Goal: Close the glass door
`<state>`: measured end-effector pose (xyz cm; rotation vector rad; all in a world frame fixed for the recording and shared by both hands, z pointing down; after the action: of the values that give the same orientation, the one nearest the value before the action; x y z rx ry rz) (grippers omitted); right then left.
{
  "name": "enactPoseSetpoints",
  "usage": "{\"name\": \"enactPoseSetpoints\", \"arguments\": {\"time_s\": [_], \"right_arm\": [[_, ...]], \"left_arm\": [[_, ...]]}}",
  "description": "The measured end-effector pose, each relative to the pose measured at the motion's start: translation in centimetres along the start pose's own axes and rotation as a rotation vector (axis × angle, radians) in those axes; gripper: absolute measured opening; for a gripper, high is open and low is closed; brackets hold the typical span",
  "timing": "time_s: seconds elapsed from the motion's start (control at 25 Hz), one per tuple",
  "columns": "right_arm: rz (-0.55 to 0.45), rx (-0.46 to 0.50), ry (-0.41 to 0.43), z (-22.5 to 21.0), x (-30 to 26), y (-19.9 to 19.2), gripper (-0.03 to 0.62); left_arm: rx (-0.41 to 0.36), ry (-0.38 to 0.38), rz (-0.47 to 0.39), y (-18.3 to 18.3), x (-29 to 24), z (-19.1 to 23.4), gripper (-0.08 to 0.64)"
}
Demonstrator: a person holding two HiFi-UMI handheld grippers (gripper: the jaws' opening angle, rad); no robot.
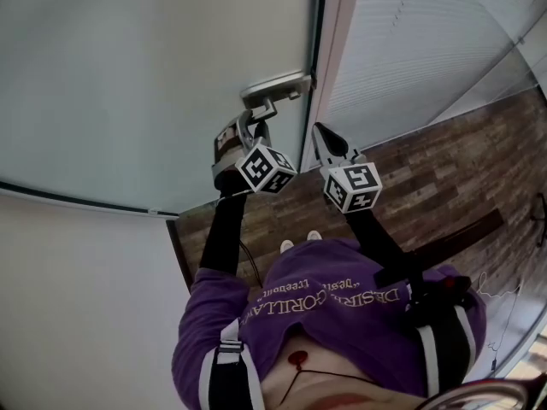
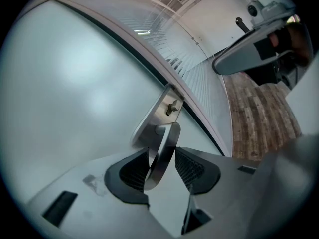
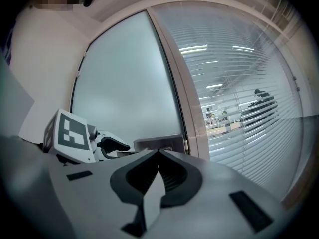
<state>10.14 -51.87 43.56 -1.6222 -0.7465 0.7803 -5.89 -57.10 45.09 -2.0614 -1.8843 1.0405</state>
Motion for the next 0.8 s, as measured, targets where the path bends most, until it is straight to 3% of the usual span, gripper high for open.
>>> {"name": "enactPoseSetpoints", "arguments": {"time_s": [0.12,0.28,0.36,0.52,0.56,0.72,0.8], "right_arm": [[0.000,0.002,0.000,0.1,0.2,-0.1,-0.009],[-0.006,0.004,0.014,0.5,0.4,0.2,-0.009],[-0.005,0.004,0.025,0.8,0.3,0.2,-0.009],[0.000,-0.004,0.045,1.3,0.2,0.1,-0.009],[0.000,-0.003,0.047,1.4,0.2,0.1,-0.009],[-0.002,0.003,0.048,1.6,0.5,0.2,-0.009],[-0.003,0.002,0.049,1.5,0.5,0.2,-0.009]], "left_arm": [[0.031,0.076,-0.026,-0.7,1.6,0.3,0.155],[0.217,0.120,-0.046,-2.0,3.9,1.2,0.155],[0.355,0.098,-0.060,-2.6,4.8,1.0,0.153],[0.672,0.066,-0.107,-3.4,6.9,0.2,0.002],[0.750,0.068,-0.120,-3.5,7.5,0.0,0.002],[1.115,0.163,-0.187,-4.7,9.8,0.1,0.002],[1.233,0.205,-0.210,-5.1,10.4,0.0,0.002]]}}
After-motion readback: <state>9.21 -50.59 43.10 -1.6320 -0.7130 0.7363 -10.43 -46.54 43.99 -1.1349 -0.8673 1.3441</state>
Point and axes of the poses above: the fingertips, and each gripper's own axes: x backward along the fingers, z to its left, y out of its top, the point moved 7 cm from there along x, backward along the fingers, and after that the axes turned 7 degrees about y, right-handed, at the moved point
